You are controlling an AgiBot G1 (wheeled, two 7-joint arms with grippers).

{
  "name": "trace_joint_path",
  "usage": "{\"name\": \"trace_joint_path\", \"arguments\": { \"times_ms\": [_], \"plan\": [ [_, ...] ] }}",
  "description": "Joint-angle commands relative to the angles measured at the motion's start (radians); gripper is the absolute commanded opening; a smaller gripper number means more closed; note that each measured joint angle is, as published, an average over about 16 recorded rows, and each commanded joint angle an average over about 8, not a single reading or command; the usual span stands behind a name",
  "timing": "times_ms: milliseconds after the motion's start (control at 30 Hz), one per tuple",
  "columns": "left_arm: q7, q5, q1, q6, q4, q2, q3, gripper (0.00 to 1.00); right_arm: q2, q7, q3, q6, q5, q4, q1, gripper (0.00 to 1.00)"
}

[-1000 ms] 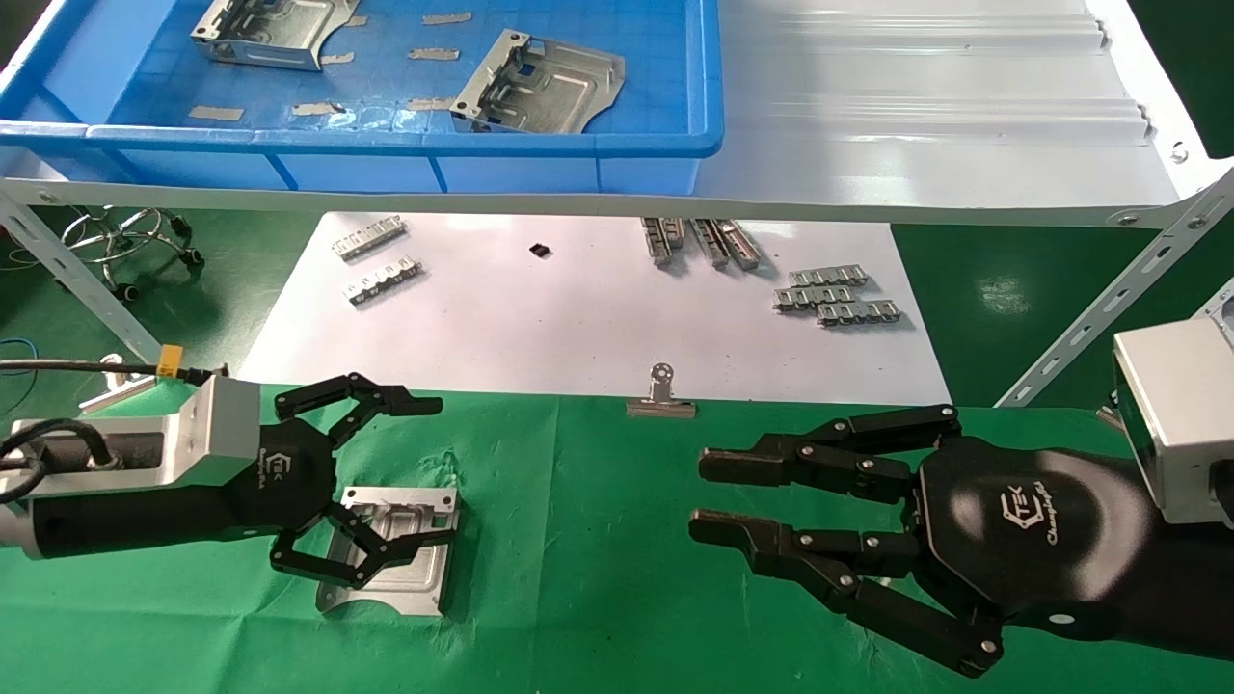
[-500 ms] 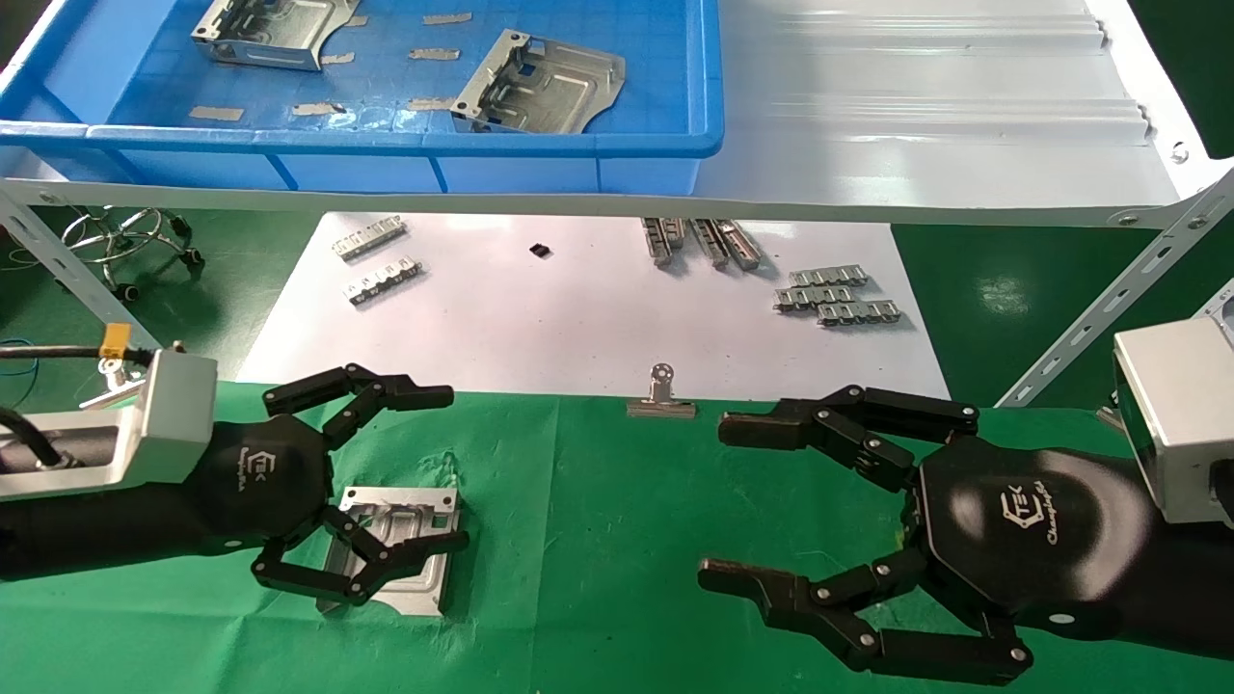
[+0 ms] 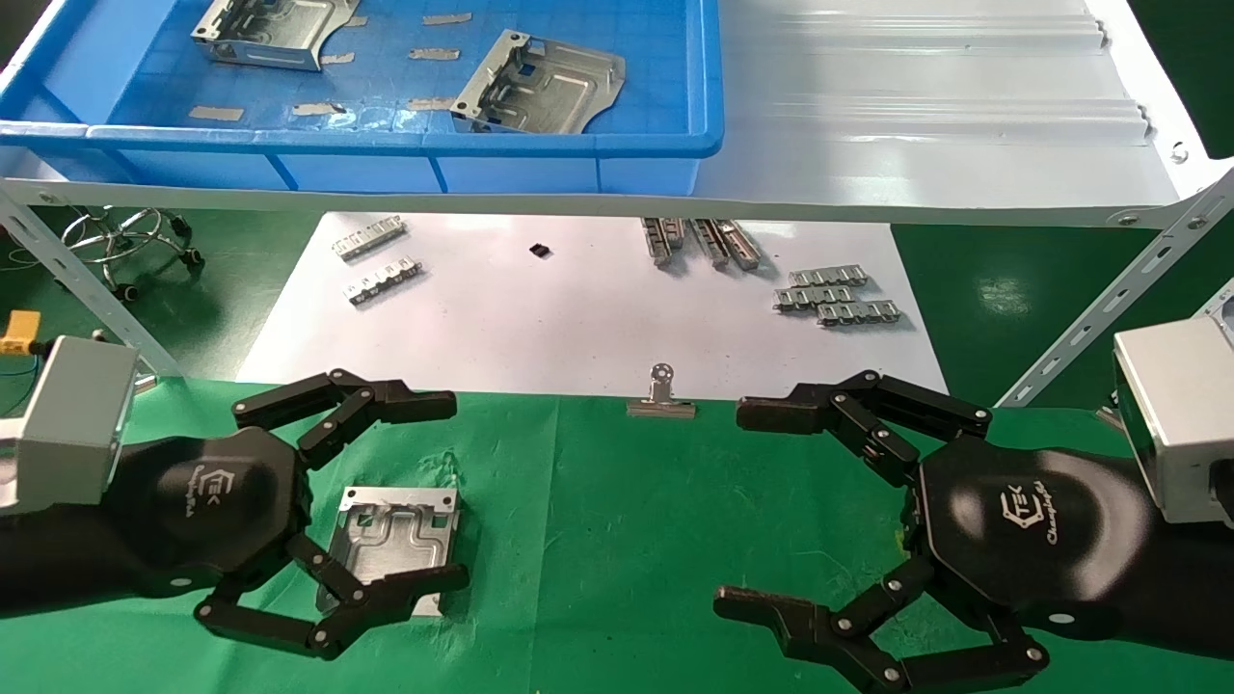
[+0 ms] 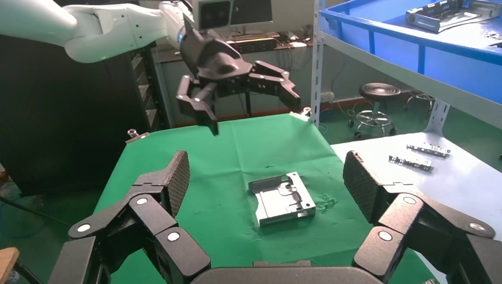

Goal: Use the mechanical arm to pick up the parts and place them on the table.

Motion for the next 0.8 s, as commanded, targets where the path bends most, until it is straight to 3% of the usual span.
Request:
{"name": "trace_joint_path", "arguments": {
  "times_ms": [33,400,800],
  "plan": [
    [-0.033,-0.008,0.020,-0.003,-0.038,-0.009,-0.023,1.00,0.000,0.000,0.000,0.000,0.000,0.000,0.000,1.00],
    [-0.179,-0.045,0.110,-0.018,-0.213,-0.052,-0.129,1.00,0.000,0.000,0.000,0.000,0.000,0.000,0.000,1.00],
    [-0.182,-0.049,0.115,-0.021,-0.220,-0.055,-0.134,1.00,0.000,0.000,0.000,0.000,0.000,0.000,0.000,1.00]
  ]
}}
